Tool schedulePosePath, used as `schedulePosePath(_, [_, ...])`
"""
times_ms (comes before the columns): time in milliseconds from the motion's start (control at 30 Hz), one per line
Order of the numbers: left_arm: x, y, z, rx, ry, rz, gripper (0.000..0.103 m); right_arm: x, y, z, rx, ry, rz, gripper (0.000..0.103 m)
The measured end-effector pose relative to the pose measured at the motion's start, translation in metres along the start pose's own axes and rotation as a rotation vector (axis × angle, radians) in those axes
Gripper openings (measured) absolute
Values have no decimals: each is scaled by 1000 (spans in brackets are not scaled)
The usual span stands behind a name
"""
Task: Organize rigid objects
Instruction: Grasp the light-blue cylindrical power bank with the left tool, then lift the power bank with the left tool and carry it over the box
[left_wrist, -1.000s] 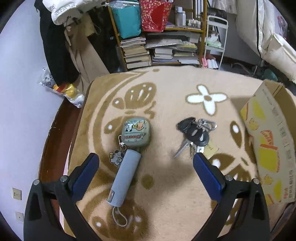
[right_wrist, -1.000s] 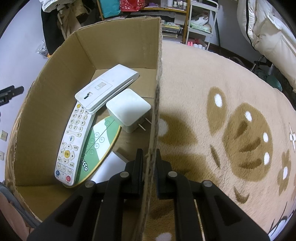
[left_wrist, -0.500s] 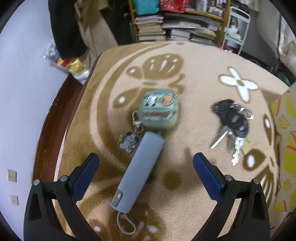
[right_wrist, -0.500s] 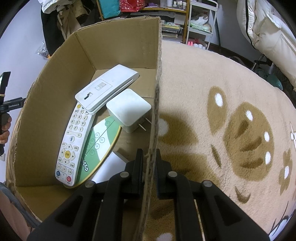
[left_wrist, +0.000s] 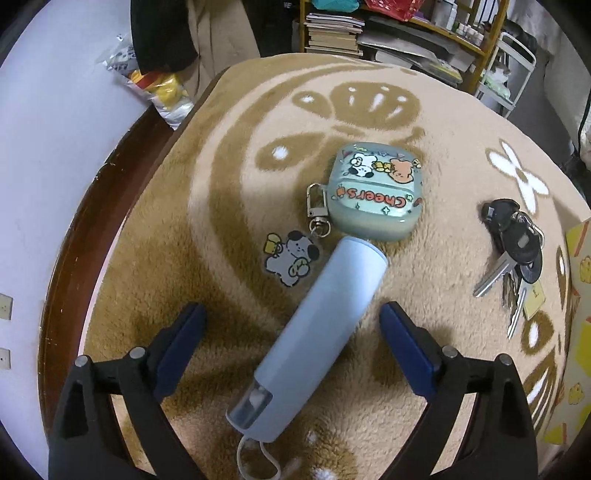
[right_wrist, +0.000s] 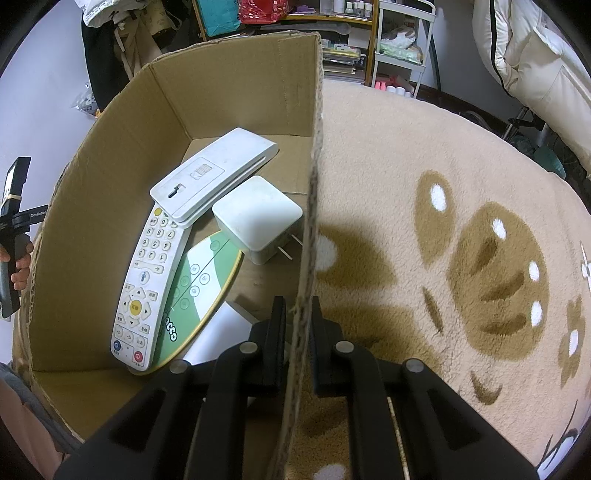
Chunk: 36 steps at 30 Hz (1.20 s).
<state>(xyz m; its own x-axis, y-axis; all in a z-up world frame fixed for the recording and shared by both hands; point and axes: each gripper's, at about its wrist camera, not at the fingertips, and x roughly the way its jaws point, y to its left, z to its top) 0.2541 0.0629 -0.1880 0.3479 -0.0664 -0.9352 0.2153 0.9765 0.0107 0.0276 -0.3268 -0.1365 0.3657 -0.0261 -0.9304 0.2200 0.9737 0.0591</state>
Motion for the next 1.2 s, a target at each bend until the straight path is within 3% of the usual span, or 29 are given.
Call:
schedulePosePath(67, [-2,-3,-2,9,-22,1,89,0,0,0,1,0,2,12])
schedulePosePath(133, [-5,-3,-4,5,-54,7,53,0,-1,0,1,0,3,12])
schedulePosePath(200, [-3,-6,-5,14,-46,41,46,0,-2,0,2,0,6,12])
schedulePosePath(333, [-6,0,-2,-18,-30,-3,33,1,-3,-1,1,-1,7,12])
schedulePosePath(467, [-10,8,-1,-44,-27,-17,28,1,-4,-1,1,-2,9,12])
schedulePosePath(667, [-26,-9,-4,35,-44,4,27,1,-4,-1,1,-2,9,12])
schedulePosePath(1067, [-104,-54,-15,107,-221,-53,26,2,-4,-1,-2,-1,7,12])
schedulePosePath(1200, [-120,-66,-21,119,-237,-12,26,2,-3,-1,-1,-1,7,12])
